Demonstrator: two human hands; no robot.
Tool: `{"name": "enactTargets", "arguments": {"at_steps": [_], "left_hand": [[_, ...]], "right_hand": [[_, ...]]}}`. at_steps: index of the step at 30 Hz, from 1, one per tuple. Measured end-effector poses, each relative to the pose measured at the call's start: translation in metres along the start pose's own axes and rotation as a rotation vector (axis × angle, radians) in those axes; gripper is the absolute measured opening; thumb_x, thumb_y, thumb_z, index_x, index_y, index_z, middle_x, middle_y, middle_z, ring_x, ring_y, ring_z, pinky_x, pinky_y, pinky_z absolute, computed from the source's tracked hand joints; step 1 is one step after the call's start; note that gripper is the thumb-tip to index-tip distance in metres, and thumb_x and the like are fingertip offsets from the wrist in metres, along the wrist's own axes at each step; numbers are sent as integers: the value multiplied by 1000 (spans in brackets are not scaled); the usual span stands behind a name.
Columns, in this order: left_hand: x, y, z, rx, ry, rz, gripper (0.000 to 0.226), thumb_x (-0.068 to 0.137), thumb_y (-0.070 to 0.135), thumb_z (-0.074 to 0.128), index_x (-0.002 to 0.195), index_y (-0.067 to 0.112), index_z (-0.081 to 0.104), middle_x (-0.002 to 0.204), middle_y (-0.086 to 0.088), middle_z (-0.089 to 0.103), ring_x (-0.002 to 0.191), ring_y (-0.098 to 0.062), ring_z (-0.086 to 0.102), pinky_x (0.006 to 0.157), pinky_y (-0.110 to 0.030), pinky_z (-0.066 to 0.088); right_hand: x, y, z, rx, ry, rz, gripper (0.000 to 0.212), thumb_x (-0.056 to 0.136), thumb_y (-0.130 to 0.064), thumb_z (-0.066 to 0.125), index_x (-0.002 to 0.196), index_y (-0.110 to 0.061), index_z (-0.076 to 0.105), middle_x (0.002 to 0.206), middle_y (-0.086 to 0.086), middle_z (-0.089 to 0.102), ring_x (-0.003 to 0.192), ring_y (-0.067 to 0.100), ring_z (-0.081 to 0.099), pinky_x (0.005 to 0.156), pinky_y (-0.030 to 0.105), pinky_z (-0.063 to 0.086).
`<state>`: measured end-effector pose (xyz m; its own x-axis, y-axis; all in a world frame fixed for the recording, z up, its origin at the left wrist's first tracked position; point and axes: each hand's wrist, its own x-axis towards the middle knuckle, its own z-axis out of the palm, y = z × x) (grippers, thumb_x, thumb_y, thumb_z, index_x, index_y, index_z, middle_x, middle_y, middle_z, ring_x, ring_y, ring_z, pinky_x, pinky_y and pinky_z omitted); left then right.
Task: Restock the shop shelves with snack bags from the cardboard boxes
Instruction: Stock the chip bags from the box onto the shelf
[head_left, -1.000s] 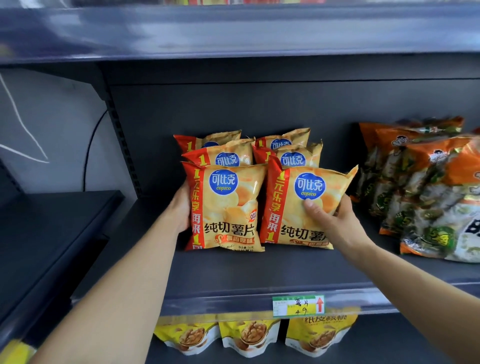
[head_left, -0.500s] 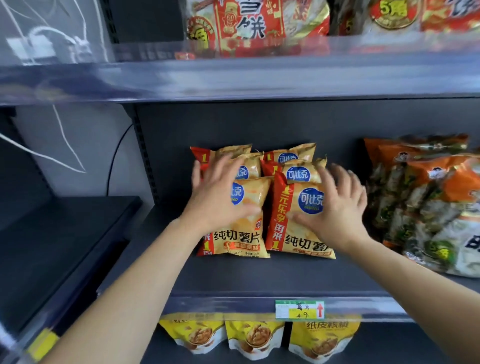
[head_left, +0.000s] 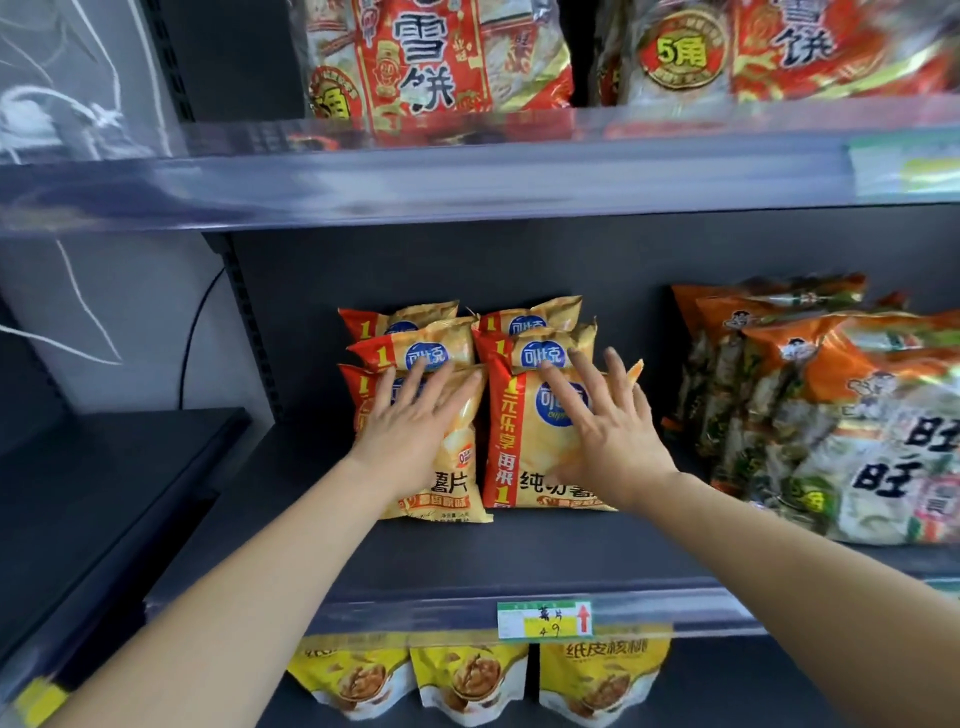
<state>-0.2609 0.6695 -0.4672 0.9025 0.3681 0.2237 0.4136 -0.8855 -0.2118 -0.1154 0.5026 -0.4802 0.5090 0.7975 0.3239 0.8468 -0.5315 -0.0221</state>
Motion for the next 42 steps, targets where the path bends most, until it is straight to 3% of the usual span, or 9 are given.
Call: {"name": "enactTargets", "arguments": {"at_steps": [6, 10, 15, 20, 23, 26, 30, 34, 42], "left_hand": [[-2, 52, -17, -32, 196, 18, 104, 82, 26, 70, 153, 19, -7, 160, -6, -9, 147, -32, -12, 112, -46, -16], [9, 97, -23, -46, 432, 118, 88, 60, 13, 83, 139, 7, 43, 144, -17, 41, 137, -41, 35, 112, -52, 12], [30, 187, -46, -499, 397, 237, 69, 77, 21, 76, 136, 9, 42, 138, -8, 42, 128, -26, 41, 111, -38, 29], [60, 270, -52, -1076, -63, 97, 93, 81, 36, 73, 149, 18, 12, 154, -1, 15, 140, -19, 25, 112, -31, 26], [82, 301, -44, -1239, -178, -63, 118, 73, 39, 79, 152, 18, -6, 160, -2, 3, 146, -21, 14, 118, -41, 20], [96, 324, -37, -1319, -220, -167, 125, 71, 37, 81, 151, 17, -13, 161, -5, 0, 147, -23, 10, 119, -42, 17], [107, 342, -28, -1335, -127, -249, 118, 74, 34, 79, 151, 17, -8, 158, -7, 6, 145, -25, 17, 115, -38, 22], [121, 334, -11, -1354, -14, -325, 100, 74, 33, 79, 148, 17, 14, 144, -6, 34, 132, -25, 39, 107, -39, 37], [136, 328, -3, -1330, -45, -339, 102, 65, 45, 81, 143, 20, 20, 139, -5, 41, 128, -26, 44, 105, -48, 40]], "right_hand": [[-26, 32, -12, 121, 131, -11, 99, 82, -48, 66, 153, -23, 0, 160, 4, -3, 147, 28, -13, 119, 43, 5], [-48, 70, -15, 188, 385, -88, 72, 81, -27, 72, 141, -4, 40, 146, 16, 40, 139, 35, 30, 113, 41, 24], [-80, 130, -28, 176, 641, -10, 41, 86, -22, 58, 121, -1, 56, 123, 15, 58, 116, 31, 50, 98, 43, 43], [-115, 205, -33, 261, 775, 349, 58, 85, -32, 62, 133, -6, 42, 137, 17, 41, 127, 30, 34, 106, 43, 30], [-125, 245, -28, 566, 604, 691, 99, 77, -39, 75, 150, -12, 14, 155, 12, 12, 143, 28, 10, 116, 45, 19], [-129, 284, -12, 846, 412, 904, 122, 69, -44, 81, 152, -19, -6, 159, 5, 4, 146, 26, 8, 119, 46, 16], [-124, 312, 8, 1127, 249, 868, 138, 58, -40, 88, 148, -33, -16, 158, 4, 15, 142, 27, 26, 115, 52, 26], [-95, 316, 19, 1138, 219, 790, 148, 26, -58, 91, 143, -43, 1, 151, 5, 30, 136, 27, 38, 107, 55, 37], [-86, 309, 15, 1024, 271, 766, 125, 65, -30, 87, 150, -27, -5, 152, 9, 24, 137, 29, 34, 110, 50, 35]]}}
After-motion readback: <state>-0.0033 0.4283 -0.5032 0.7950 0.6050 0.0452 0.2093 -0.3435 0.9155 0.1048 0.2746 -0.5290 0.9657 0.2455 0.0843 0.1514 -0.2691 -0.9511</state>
